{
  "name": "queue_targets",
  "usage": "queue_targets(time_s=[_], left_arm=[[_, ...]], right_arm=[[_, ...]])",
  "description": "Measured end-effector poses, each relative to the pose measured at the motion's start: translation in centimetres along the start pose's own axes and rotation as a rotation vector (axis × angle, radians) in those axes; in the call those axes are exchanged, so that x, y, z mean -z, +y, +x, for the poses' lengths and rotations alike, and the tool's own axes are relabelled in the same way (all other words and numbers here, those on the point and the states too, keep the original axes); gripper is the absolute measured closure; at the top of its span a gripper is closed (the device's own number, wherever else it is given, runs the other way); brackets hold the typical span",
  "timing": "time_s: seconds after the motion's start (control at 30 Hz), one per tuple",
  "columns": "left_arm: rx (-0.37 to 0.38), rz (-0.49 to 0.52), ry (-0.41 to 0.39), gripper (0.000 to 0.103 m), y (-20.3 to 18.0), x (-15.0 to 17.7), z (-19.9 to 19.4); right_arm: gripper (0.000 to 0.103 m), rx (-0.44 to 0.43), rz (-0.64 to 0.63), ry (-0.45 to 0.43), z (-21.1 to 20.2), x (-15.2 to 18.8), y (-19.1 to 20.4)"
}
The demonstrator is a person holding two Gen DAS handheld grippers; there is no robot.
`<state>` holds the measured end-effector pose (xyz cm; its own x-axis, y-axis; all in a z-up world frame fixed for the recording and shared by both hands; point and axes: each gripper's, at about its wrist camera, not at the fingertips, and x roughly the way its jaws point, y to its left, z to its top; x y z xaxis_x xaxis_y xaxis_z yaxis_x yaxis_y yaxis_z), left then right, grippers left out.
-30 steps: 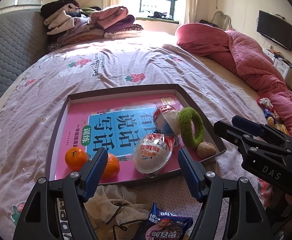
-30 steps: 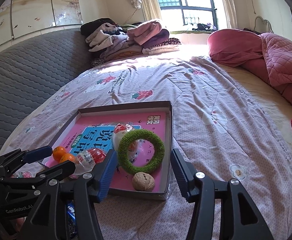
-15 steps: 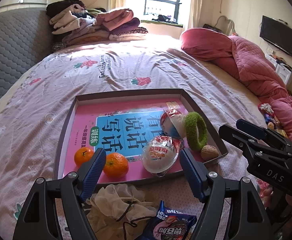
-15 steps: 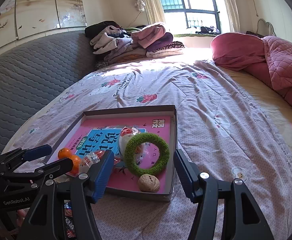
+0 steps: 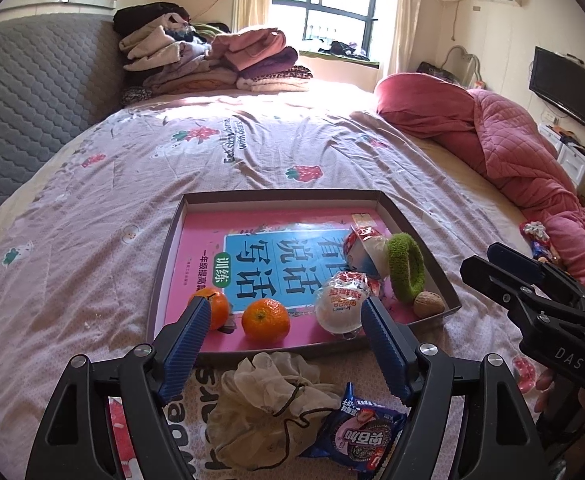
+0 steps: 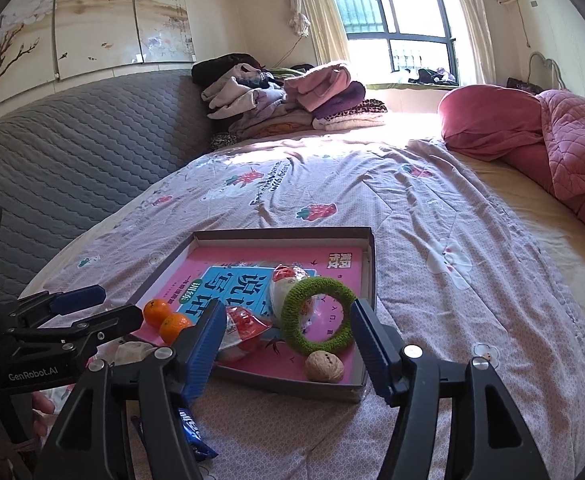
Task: Organize objects
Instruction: 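Withdraw both grippers from the tray toward the items on the quilt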
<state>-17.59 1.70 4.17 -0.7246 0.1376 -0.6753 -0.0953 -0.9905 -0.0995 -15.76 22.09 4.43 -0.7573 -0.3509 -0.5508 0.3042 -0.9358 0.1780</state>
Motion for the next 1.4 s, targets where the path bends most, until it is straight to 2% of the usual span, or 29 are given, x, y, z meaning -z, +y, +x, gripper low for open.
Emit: queue_targets(time_s=[0.33, 0.47, 1.0, 1.4], left_arm=[[-0.015, -0.013, -0.006, 0.024, 1.2, 1.4, -2.5], [-0.031, -0.017, -0.003, 0.024, 1.9, 2.3, -3.1], [-0.053, -0.066, 0.026, 0.024, 4.8, 5.5, -4.1], [-0.053, -0.047, 0.059, 0.024, 4.7, 6.8, -3.5]], right_arm=[[0.039, -0.052, -0.041, -0.021, -1.9, 1.4, 2.5], [0.039, -0.076, -0.064, -0.001, -2.1, 2.5, 3.9], [0.038, -0.076, -0.163, 0.046, -1.9, 5.7, 7.1], [0.038, -0.075, -0.217, 0.062, -2.5, 7.4, 8.2]])
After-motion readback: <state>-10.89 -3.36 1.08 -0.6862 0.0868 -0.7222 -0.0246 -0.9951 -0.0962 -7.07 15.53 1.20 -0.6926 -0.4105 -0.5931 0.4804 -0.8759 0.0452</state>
